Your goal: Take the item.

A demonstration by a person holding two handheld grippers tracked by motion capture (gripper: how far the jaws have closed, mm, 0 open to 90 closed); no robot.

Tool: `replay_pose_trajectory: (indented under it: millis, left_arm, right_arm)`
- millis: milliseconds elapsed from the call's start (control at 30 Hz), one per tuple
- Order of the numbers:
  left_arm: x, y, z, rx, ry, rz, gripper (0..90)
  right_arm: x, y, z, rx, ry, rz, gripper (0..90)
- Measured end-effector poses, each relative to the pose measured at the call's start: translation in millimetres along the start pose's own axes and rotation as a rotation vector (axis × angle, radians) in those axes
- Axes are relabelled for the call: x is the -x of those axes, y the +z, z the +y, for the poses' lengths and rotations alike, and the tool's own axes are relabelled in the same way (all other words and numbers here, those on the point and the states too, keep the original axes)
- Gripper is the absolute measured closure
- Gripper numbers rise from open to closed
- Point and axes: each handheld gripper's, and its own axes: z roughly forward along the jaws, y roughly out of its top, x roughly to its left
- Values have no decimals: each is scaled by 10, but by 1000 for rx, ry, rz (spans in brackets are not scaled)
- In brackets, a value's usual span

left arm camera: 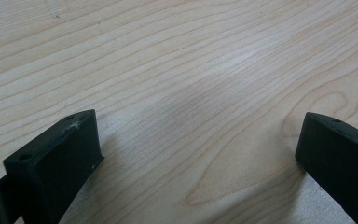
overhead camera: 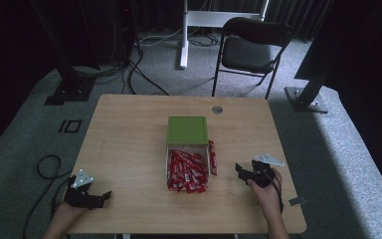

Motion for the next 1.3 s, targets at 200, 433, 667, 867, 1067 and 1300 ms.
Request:
replay_pose_trajectory:
  millis: [200, 433, 667, 867, 1067, 1300]
  left_arm:
    - [0, 0, 0, 0, 0, 0, 7]
    - [0, 0, 0, 0, 0, 0, 7]
    - [0, 0, 0, 0, 0, 0, 7]
    - [0, 0, 0, 0, 0, 0, 7]
    - [0, 0, 0, 0, 0, 0, 7]
    - [0, 0, 0, 0, 0, 0, 7]
  right_arm:
    - [120, -85, -71, 2, 21, -17, 248]
    - [217, -162, -156, 4, 8, -15, 200]
    - [310, -237, -225, -11, 4, -33, 200]
    - [364, -297, -296, -20, -29, -10, 201]
    - [394, -349, -365, -43, -51, 14, 210]
    - [534, -482, -426, 8, -23, 4, 251]
